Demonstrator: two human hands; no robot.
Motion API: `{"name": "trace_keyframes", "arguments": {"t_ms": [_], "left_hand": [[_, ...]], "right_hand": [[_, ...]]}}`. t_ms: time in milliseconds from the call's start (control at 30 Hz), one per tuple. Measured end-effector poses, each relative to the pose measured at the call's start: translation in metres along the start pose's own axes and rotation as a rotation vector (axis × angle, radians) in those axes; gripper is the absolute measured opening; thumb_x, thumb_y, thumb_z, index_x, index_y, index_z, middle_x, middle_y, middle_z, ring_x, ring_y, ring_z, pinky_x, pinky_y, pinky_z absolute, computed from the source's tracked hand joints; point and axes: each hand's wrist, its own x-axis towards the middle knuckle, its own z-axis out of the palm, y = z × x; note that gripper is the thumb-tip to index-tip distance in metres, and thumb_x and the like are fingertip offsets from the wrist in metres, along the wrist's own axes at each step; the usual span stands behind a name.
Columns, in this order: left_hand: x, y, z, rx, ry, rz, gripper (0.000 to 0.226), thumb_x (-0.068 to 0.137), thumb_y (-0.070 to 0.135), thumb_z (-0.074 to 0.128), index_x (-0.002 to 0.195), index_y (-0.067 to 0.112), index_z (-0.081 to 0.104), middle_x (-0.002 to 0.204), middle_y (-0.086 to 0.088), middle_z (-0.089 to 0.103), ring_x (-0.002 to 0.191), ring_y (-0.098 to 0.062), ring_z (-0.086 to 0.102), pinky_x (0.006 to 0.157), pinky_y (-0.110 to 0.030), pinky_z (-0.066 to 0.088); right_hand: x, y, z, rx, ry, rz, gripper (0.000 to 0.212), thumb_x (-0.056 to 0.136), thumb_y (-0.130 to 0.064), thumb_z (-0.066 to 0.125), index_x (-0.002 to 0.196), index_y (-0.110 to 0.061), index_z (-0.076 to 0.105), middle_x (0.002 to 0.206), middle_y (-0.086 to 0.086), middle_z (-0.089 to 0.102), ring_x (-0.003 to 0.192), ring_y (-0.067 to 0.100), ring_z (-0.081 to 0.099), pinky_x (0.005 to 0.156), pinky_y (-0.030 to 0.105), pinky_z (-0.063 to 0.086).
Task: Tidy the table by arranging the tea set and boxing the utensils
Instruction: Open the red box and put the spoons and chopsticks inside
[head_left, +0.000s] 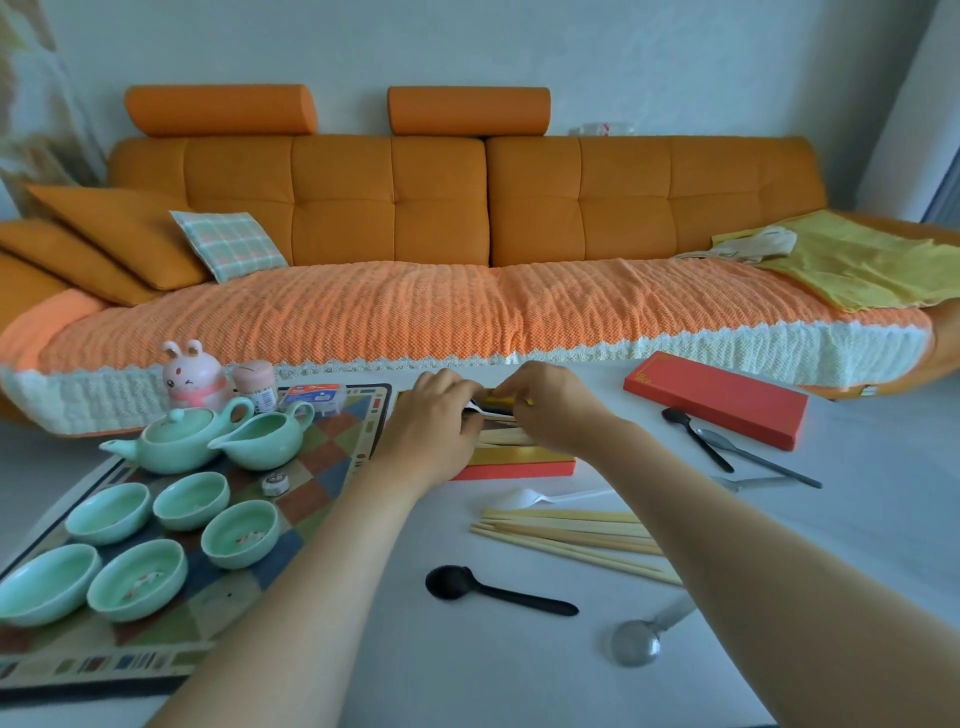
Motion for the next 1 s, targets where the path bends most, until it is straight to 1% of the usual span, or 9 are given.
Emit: {"name": "trace_keyframes", "arguments": {"t_ms": [100,233,333,433,600,733,833,933,1000], "left_hand": [[-0.01,0.014,-0.005,-0.024,0.027,0.045,0.021,0.095,0.02,0.052,0.114,0.02,0.062,0.112,0.005,0.055,0.107,-0.016,0.048,0.082,-0.032,0.044],[-0.027,0.035,-0.006,-0.086,-0.117,0.035,0.011,0.094,0.028,0.052,0.093,0.028,0.063,0.092,0.013,0.055,0.083,-0.013,0.057,0.061,-0.027,0.042],[-0.037,0.041,-0.003,-0.069,-0.289,0.001,0.016,0.089,0.046,0.055,0.096,0.035,0.065,0.092,0.016,0.055,0.082,-0.009,0.057,0.067,-0.03,0.049],[-0.044,0.042,0.0,-0.013,-0.38,0.01,0.035,0.089,0.048,0.056,0.12,0.035,0.064,0.098,0.017,0.055,0.086,-0.009,0.054,0.068,-0.027,0.046],[-0.047,0.04,0.0,-0.042,-0.349,0.01,0.038,0.093,0.031,0.062,0.13,0.03,0.062,0.122,0.01,0.063,0.104,-0.011,0.058,0.082,-0.025,0.047],[-0.044,0.033,-0.008,-0.165,-0.375,-0.046,0.03,0.093,0.03,0.063,0.123,0.03,0.067,0.118,0.011,0.064,0.102,-0.008,0.058,0.087,-0.027,0.047],[-0.037,0.025,-0.025,-0.243,-0.346,-0.076,0.028,0.094,0.029,0.063,0.121,0.028,0.068,0.116,0.012,0.064,0.103,-0.007,0.057,0.087,-0.026,0.044],[-0.031,0.013,-0.043,-0.294,-0.245,-0.133,0.028,0.094,0.029,0.065,0.122,0.027,0.069,0.114,0.016,0.06,0.104,-0.005,0.055,0.085,-0.023,0.039],[-0.028,0.001,-0.052,-0.344,-0.158,-0.189,0.026,0.094,0.03,0.065,0.12,0.027,0.07,0.111,0.017,0.06,0.103,-0.005,0.055,0.085,-0.024,0.037]], "right_hand": [[-0.017,-0.007,-0.007,-0.051,-0.03,-0.058,0.032,0.087,-0.008,0.049,0.093,-0.02,0.077,0.094,0.001,0.07,0.087,0.02,0.06,0.079,0.038,0.052],[-0.044,-0.008,-0.016,-0.131,-0.212,0.014,0.029,0.084,-0.018,0.052,0.089,-0.029,0.078,0.092,-0.008,0.072,0.086,0.014,0.06,0.079,0.032,0.054],[-0.059,-0.002,-0.019,-0.199,-0.328,0.043,0.037,0.085,-0.016,0.049,0.1,-0.036,0.076,0.103,-0.016,0.071,0.096,0.011,0.062,0.086,0.03,0.055],[-0.068,0.006,-0.018,-0.257,-0.385,0.046,0.035,0.087,-0.015,0.053,0.106,-0.035,0.073,0.109,-0.014,0.07,0.1,0.012,0.063,0.089,0.034,0.055],[-0.074,0.009,-0.009,-0.279,-0.349,0.04,0.022,0.091,-0.022,0.062,0.107,-0.033,0.072,0.113,-0.007,0.068,0.102,0.016,0.063,0.089,0.036,0.055],[-0.073,0.004,-0.008,-0.234,-0.321,0.0,0.022,0.093,-0.026,0.058,0.11,-0.029,0.073,0.113,-0.011,0.07,0.104,0.011,0.063,0.091,0.032,0.054],[-0.067,-0.001,-0.009,-0.193,-0.258,-0.026,0.021,0.093,-0.028,0.055,0.102,-0.026,0.074,0.101,-0.01,0.072,0.093,0.012,0.065,0.083,0.034,0.057],[-0.057,-0.008,-0.007,-0.07,-0.142,-0.042,0.021,0.095,-0.026,0.051,0.091,-0.02,0.071,0.088,-0.004,0.07,0.08,0.02,0.065,0.074,0.041,0.057],[-0.048,-0.013,-0.005,0.006,-0.089,-0.051,0.02,0.096,-0.021,0.052,0.103,-0.022,0.071,0.091,-0.005,0.069,0.077,0.02,0.064,0.073,0.038,0.056]]}}
